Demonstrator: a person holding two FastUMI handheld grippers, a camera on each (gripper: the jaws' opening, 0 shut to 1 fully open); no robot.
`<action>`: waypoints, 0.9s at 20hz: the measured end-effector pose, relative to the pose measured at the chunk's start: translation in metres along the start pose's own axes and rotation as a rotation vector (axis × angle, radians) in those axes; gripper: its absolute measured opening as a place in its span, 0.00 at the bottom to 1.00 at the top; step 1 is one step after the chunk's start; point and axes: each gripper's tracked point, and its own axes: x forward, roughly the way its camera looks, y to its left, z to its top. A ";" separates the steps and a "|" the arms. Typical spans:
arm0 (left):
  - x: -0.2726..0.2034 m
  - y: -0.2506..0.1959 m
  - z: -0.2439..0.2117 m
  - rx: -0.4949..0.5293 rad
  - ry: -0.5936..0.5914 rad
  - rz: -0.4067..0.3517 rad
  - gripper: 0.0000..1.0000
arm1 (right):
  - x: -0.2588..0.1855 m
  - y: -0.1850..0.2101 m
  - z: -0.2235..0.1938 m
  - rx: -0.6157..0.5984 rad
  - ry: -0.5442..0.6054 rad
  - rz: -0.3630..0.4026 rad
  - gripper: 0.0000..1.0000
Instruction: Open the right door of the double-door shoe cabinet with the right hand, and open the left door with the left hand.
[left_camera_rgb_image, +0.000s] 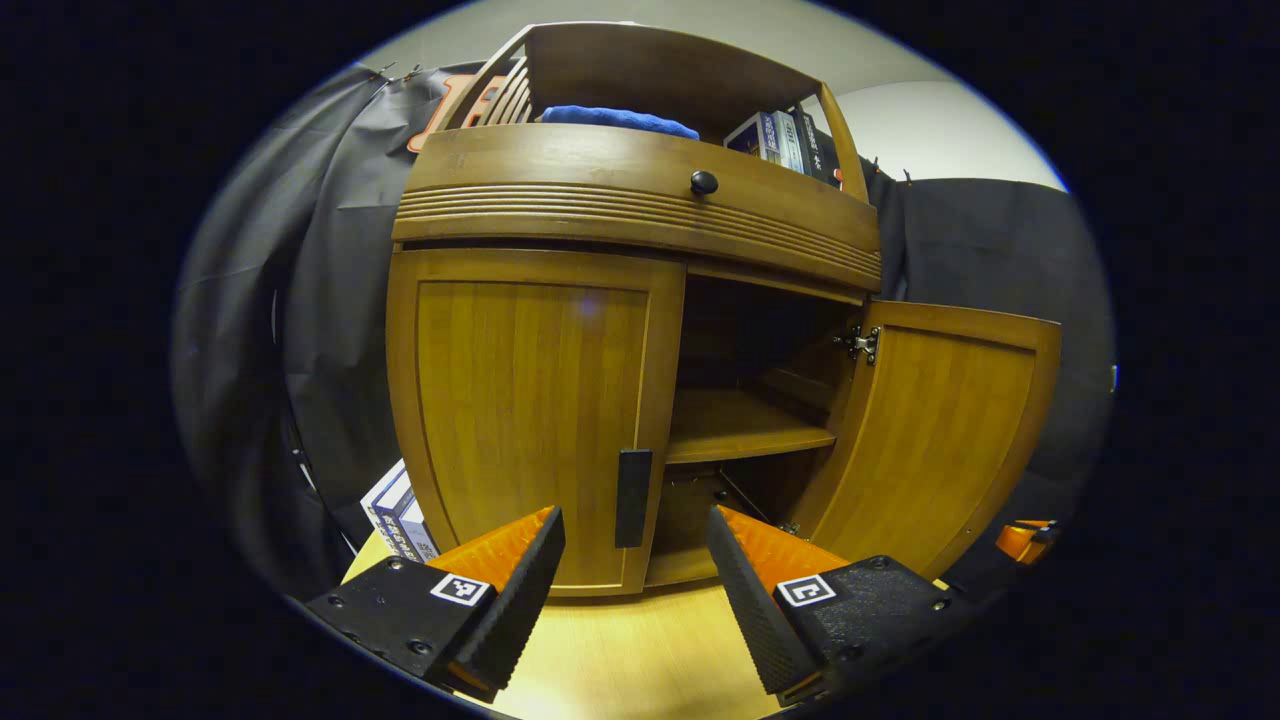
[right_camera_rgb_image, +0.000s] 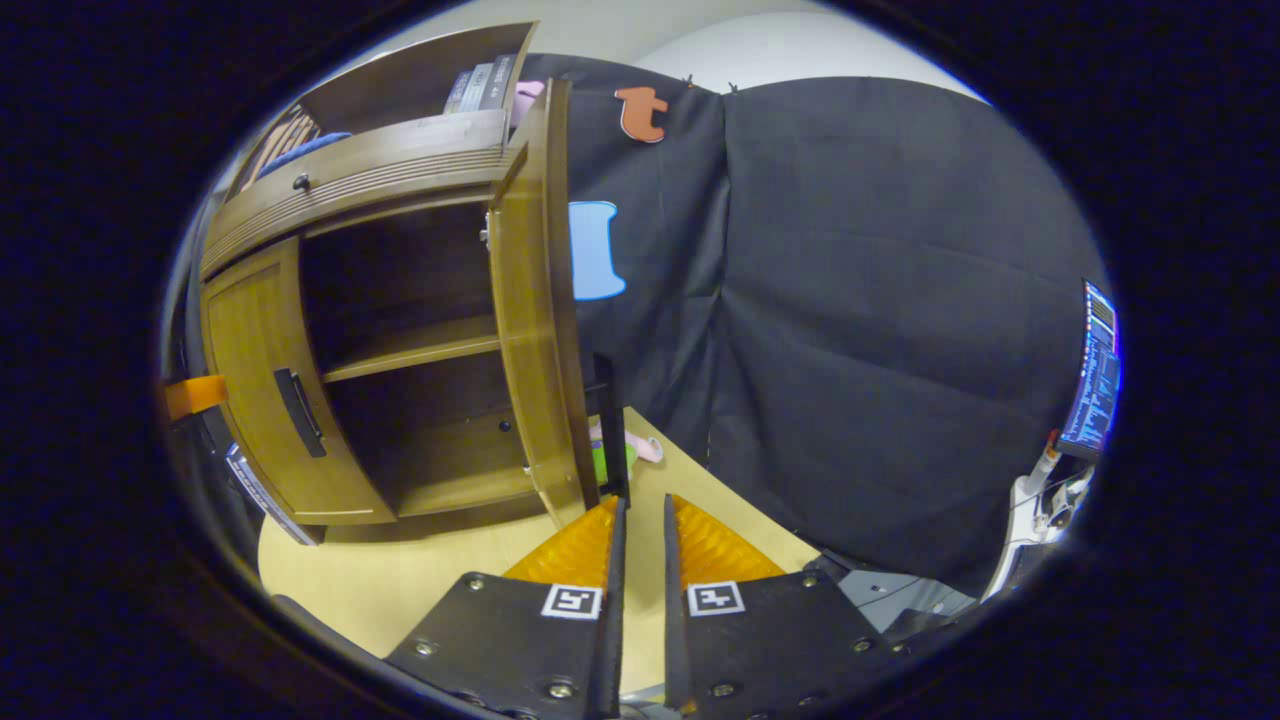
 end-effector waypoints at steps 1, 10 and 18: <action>0.007 -0.001 0.000 0.007 0.001 -0.001 0.89 | -0.003 -0.003 0.000 0.000 -0.002 -0.006 0.17; 0.077 0.006 -0.013 0.047 0.048 0.043 0.83 | -0.014 -0.045 -0.008 0.029 0.005 -0.085 0.17; 0.124 0.010 -0.035 0.074 0.098 0.099 0.80 | -0.036 -0.113 -0.029 0.123 0.034 -0.240 0.20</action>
